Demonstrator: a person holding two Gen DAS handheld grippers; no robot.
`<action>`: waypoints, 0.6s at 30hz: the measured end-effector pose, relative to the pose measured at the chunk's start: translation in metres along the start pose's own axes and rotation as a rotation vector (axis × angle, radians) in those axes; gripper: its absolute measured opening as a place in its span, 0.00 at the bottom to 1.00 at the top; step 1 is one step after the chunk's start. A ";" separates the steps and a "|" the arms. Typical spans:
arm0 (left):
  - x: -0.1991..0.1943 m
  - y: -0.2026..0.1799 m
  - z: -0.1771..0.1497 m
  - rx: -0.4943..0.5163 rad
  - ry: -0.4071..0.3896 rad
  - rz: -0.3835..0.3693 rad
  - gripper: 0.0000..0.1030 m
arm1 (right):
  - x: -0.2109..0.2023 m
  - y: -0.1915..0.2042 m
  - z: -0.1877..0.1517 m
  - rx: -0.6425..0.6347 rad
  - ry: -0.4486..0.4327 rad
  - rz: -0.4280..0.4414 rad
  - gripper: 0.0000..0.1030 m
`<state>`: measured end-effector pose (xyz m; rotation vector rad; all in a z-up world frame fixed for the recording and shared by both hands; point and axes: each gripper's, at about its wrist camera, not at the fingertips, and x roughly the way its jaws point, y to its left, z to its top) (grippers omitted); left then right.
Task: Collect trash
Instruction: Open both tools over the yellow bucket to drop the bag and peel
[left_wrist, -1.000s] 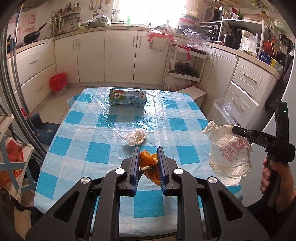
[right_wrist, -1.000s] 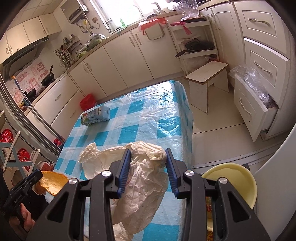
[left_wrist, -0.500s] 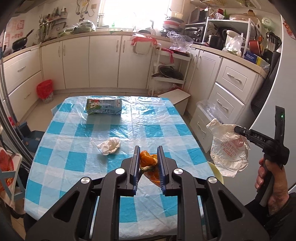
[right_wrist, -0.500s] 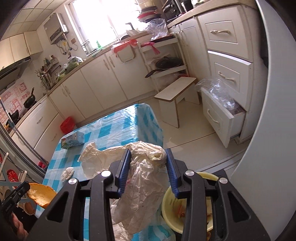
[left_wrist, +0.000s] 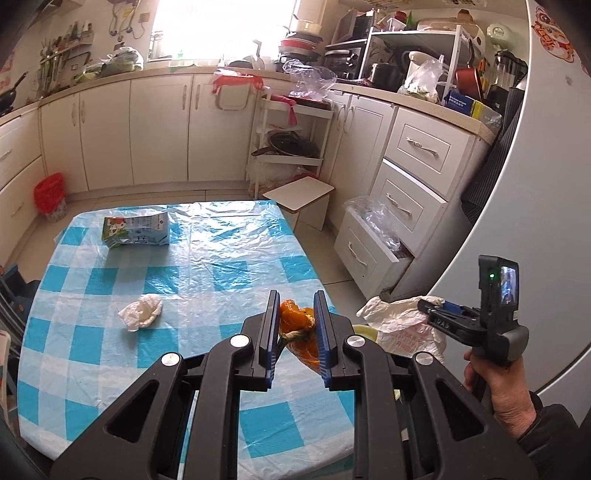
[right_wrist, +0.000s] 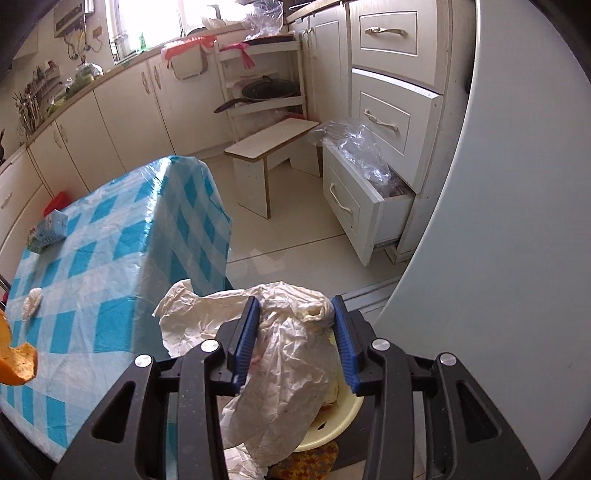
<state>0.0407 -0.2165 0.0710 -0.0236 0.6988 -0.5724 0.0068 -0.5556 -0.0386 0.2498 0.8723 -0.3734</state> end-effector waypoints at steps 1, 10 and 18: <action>0.002 -0.004 0.001 0.003 0.001 -0.005 0.17 | 0.004 0.001 -0.001 -0.006 0.014 -0.012 0.41; 0.035 -0.042 -0.001 0.043 0.040 -0.059 0.17 | 0.006 -0.016 -0.001 0.112 0.028 0.027 0.53; 0.073 -0.073 -0.015 0.085 0.112 -0.091 0.17 | -0.041 -0.026 0.014 0.221 -0.205 0.114 0.70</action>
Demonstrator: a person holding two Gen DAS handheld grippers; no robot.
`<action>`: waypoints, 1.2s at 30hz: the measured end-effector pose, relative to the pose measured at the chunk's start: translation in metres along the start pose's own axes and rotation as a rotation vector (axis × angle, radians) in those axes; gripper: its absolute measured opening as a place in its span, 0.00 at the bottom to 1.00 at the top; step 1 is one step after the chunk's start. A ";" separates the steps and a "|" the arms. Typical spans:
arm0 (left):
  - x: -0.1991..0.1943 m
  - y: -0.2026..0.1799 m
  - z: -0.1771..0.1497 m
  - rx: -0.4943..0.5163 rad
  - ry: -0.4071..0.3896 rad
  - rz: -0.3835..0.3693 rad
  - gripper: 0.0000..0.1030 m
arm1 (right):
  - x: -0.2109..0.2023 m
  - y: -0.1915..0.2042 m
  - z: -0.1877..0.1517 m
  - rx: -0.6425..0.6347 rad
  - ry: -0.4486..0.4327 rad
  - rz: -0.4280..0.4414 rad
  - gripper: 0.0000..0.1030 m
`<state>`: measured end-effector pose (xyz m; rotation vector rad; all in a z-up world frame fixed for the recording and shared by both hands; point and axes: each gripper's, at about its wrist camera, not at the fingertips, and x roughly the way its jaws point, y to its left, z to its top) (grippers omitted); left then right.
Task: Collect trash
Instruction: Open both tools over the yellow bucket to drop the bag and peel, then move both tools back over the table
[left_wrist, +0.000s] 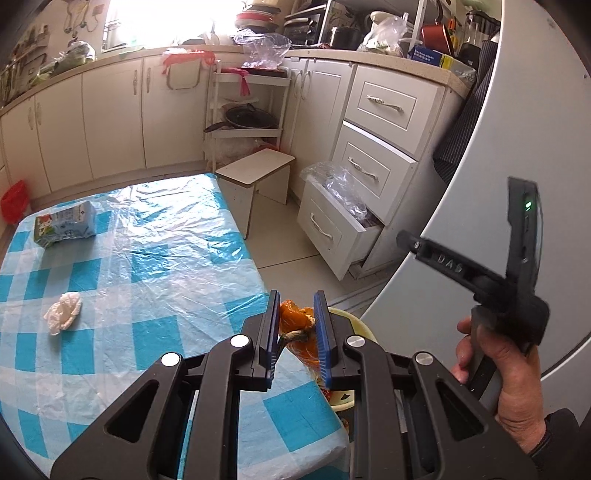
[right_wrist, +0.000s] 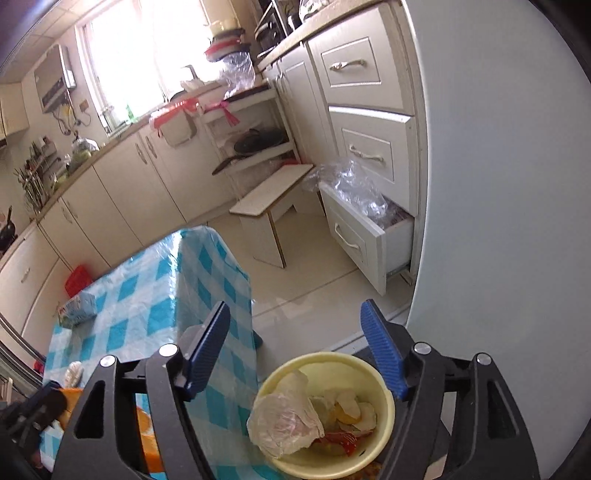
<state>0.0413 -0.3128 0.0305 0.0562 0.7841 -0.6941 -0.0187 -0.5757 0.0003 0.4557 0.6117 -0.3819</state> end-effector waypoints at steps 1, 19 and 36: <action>0.008 -0.003 -0.001 0.002 0.015 -0.003 0.17 | -0.003 -0.001 0.003 0.010 -0.019 0.003 0.71; 0.119 -0.063 -0.015 0.045 0.231 -0.022 0.19 | -0.015 -0.021 0.017 0.153 -0.096 0.081 0.71; 0.064 -0.019 -0.008 -0.006 0.145 0.022 0.36 | -0.006 -0.009 0.016 0.141 -0.064 0.096 0.71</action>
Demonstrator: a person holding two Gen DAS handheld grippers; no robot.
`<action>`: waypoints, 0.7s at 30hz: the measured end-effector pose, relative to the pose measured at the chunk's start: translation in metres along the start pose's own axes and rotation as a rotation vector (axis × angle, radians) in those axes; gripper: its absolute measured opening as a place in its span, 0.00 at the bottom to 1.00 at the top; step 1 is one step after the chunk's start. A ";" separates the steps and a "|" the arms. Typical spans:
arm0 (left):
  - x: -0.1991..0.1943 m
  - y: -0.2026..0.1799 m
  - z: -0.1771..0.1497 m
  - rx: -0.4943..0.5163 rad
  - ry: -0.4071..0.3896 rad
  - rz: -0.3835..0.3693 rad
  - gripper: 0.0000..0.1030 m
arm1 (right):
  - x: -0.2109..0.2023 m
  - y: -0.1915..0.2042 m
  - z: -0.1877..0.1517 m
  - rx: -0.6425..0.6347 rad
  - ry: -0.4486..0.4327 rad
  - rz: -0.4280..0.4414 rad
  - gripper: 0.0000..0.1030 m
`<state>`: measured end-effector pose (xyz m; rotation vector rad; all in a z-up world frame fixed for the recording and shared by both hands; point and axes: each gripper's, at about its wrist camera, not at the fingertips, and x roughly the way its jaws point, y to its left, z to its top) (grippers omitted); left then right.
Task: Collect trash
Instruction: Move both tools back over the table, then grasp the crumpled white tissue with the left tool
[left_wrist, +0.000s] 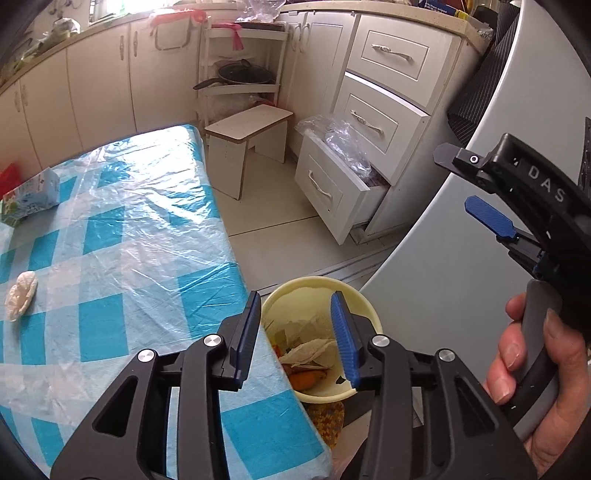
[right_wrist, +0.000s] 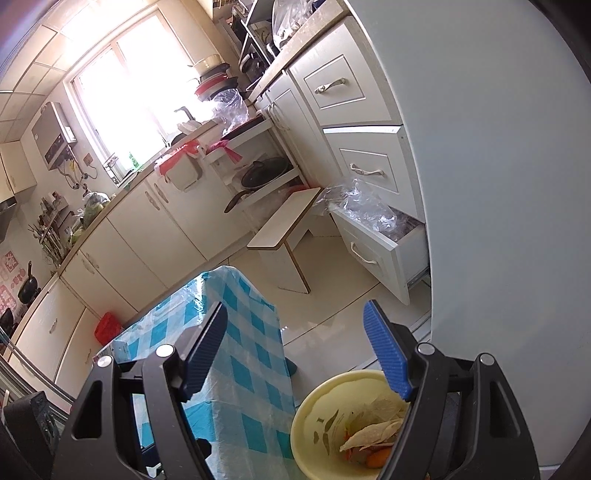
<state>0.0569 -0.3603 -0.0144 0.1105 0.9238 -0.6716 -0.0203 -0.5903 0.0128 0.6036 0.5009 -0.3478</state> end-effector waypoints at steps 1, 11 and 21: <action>-0.004 0.004 0.000 -0.001 -0.008 0.007 0.37 | 0.001 0.002 -0.001 -0.004 0.004 0.001 0.71; -0.062 0.104 -0.012 -0.053 -0.116 0.207 0.49 | 0.013 0.024 -0.009 -0.058 0.044 0.020 0.71; -0.062 0.242 -0.018 -0.171 -0.095 0.412 0.50 | 0.027 0.049 -0.019 -0.116 0.083 0.036 0.71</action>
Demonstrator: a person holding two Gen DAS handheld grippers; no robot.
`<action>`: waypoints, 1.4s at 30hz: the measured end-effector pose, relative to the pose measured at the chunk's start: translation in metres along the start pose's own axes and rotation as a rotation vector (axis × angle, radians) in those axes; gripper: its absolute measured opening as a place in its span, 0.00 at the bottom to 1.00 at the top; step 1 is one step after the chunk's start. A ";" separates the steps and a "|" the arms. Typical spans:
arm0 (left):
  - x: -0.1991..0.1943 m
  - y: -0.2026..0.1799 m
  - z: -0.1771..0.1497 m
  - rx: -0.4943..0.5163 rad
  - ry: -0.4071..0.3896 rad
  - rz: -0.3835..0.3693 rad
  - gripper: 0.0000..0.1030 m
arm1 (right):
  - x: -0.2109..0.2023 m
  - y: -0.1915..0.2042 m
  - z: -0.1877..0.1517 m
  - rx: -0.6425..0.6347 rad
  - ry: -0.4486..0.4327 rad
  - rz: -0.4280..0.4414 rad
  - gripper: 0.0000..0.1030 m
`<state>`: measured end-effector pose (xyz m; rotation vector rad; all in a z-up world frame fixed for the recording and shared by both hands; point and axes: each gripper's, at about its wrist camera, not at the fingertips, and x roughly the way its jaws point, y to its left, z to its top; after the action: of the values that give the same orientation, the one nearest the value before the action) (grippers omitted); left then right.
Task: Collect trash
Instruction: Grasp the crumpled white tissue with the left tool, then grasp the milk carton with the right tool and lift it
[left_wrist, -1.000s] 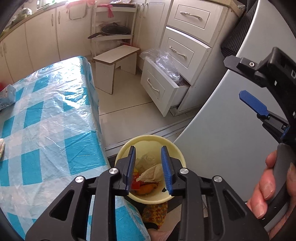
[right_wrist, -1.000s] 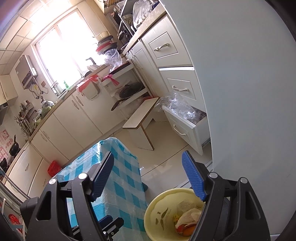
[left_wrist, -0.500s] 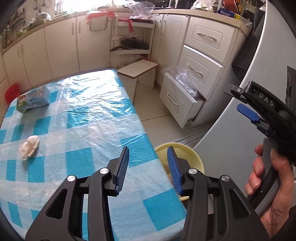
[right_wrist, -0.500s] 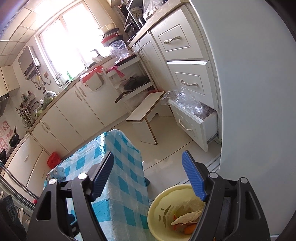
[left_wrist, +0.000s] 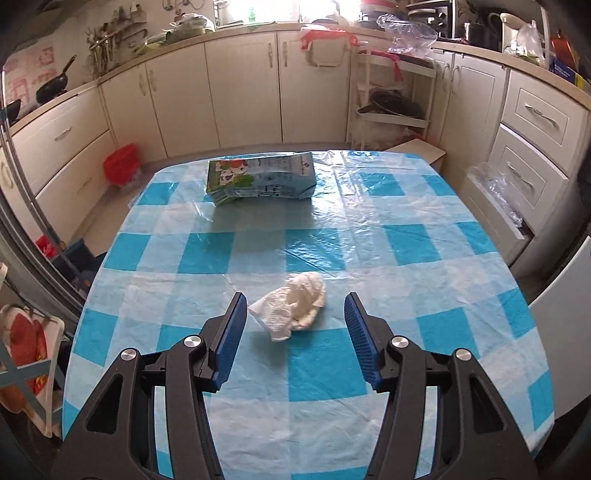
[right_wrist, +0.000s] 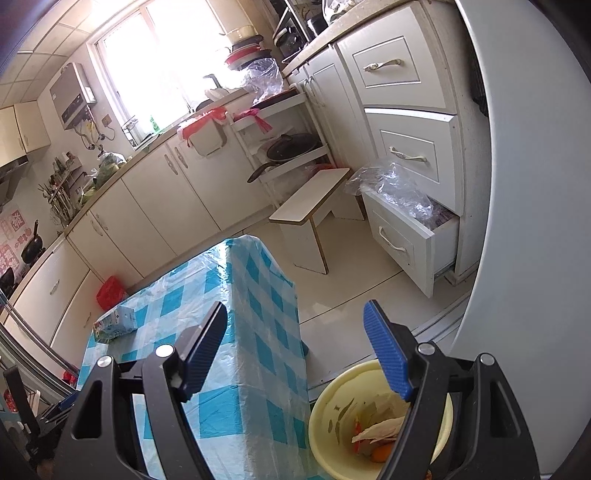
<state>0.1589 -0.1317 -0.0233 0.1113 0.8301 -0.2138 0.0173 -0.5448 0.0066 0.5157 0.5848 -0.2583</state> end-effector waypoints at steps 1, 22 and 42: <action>0.005 0.003 0.001 0.001 0.003 -0.001 0.50 | 0.002 0.003 0.000 -0.006 0.004 0.002 0.71; 0.055 0.010 -0.003 -0.001 0.077 -0.107 0.20 | 0.041 0.064 -0.015 -0.153 0.087 0.038 0.71; 0.059 0.047 -0.010 -0.146 0.080 -0.249 0.12 | 0.145 0.352 -0.081 -1.295 0.164 0.247 0.79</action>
<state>0.2012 -0.0929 -0.0731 -0.1218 0.9361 -0.3837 0.2281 -0.2174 0.0008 -0.6527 0.7126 0.4109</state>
